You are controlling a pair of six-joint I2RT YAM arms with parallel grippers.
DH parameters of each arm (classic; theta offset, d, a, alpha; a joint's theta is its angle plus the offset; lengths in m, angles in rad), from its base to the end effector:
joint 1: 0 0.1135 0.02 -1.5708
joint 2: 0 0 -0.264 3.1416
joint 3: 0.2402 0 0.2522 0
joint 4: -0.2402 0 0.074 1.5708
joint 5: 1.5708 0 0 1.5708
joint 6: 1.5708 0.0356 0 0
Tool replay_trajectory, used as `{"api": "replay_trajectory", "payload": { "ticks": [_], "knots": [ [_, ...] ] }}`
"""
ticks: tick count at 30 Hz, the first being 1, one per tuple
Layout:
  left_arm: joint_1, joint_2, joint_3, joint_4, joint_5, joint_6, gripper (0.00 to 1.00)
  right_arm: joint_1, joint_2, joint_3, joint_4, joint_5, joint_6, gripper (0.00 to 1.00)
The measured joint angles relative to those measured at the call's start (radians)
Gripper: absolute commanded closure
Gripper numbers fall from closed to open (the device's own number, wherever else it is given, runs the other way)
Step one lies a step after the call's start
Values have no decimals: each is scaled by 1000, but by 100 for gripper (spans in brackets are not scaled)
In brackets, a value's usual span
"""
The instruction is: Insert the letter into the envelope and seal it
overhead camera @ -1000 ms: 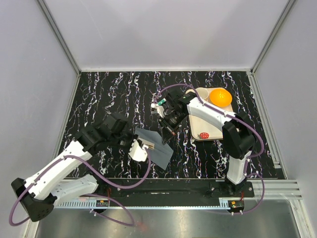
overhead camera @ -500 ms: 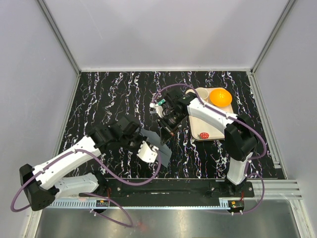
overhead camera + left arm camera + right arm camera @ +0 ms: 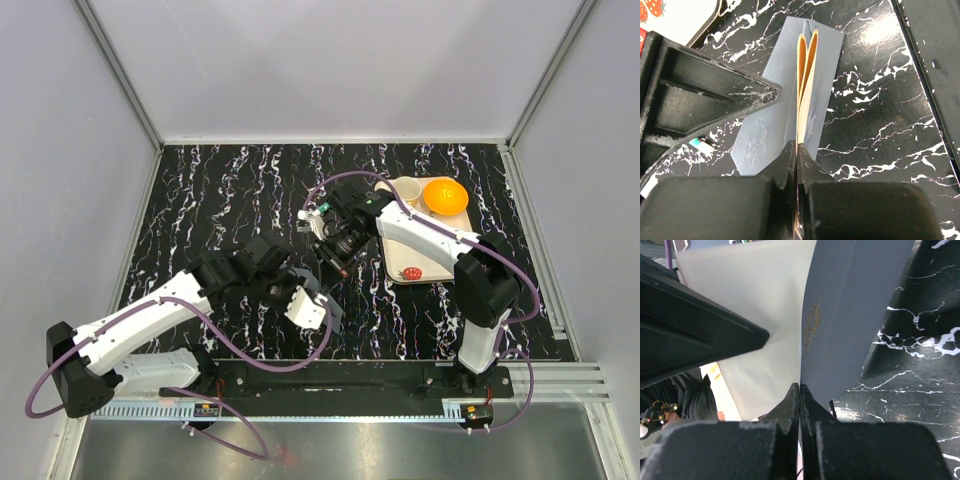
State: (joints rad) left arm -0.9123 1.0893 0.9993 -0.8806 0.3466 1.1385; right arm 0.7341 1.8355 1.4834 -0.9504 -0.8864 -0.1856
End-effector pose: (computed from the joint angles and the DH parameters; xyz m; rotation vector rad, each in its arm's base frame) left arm 0.1176 -0.1718 0.2965 2.1970 1.1755 -0.3459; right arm 0.2527 0.2652 0.2471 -1.4086 2.4386 1.3869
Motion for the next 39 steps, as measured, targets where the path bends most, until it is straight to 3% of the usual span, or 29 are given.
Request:
{"api": "replay_trajectory", "payload": {
  "ticks": [14, 28, 30, 31, 34, 36, 39],
  "knots": [
    [-23, 27, -24, 56, 51, -3, 100, 25, -2, -12, 11, -75, -1, 100],
    [8, 17, -191, 143, 81, 35, 100, 25, -4, -44, 17, -121, -13, 100],
    [9, 17, -191, 140, 90, 39, 94, 25, -3, -44, 13, -127, -21, 100],
    [10, 17, -191, 139, 93, 39, 82, 25, -3, -44, 10, -127, -25, 100],
    [17, 17, -191, 133, 100, 39, 64, 25, -3, -44, 9, -127, -32, 100],
    [22, 17, -191, 122, 103, 34, 59, 25, -3, -44, 9, -127, -35, 100],
    [27, 10, -191, 112, 106, 33, 58, 25, -3, -44, 8, -127, -42, 100]
  ]
}}
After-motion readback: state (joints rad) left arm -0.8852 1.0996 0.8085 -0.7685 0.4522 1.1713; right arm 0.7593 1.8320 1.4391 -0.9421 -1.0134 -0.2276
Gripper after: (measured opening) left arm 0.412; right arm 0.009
